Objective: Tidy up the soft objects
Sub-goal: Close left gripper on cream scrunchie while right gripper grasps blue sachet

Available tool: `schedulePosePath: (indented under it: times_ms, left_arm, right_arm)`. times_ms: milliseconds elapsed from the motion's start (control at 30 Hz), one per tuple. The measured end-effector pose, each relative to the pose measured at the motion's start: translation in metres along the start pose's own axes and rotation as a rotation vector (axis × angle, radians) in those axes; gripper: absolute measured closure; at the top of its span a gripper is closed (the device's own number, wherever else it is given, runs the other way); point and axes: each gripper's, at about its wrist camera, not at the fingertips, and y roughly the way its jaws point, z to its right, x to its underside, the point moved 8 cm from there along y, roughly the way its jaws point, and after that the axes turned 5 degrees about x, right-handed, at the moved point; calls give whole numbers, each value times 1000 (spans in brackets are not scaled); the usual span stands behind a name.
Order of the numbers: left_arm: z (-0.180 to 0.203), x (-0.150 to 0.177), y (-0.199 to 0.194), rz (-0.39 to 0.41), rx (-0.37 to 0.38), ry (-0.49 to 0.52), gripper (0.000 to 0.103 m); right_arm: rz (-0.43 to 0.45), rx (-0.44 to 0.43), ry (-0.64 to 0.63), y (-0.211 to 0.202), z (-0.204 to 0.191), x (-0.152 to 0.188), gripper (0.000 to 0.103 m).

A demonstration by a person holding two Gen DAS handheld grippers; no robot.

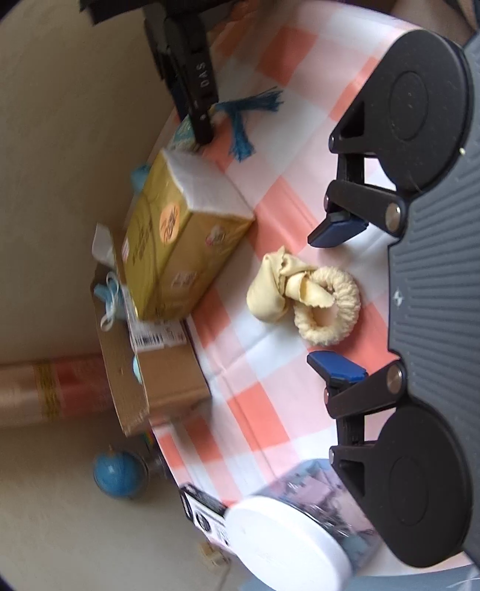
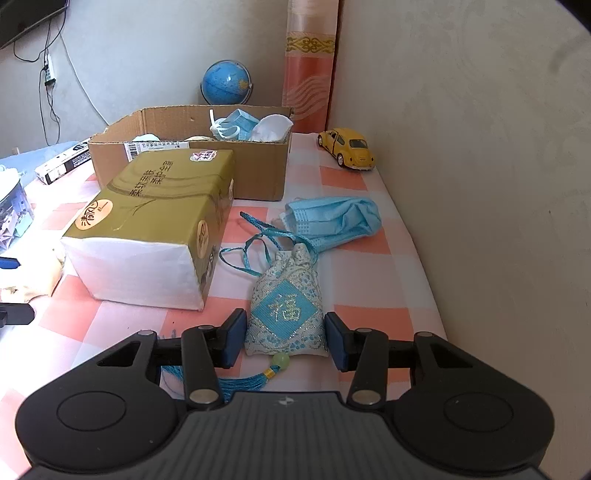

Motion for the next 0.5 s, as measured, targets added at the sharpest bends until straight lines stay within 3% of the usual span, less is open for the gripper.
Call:
schedulePosePath:
  times_ms: [100, 367, 500]
  left_arm:
    - [2, 0, 0, -14, 53, 4, 59]
    - [20, 13, -14, -46, 91, 29, 58]
    - [18, 13, -15, -52, 84, 24, 53]
  right_arm:
    - [-3, 0, -1, -4, -1, 3, 52]
    - [-20, -21, -19, -16, -4, 11, 52]
    - [-27, -22, -33, -15, -5, 9, 48]
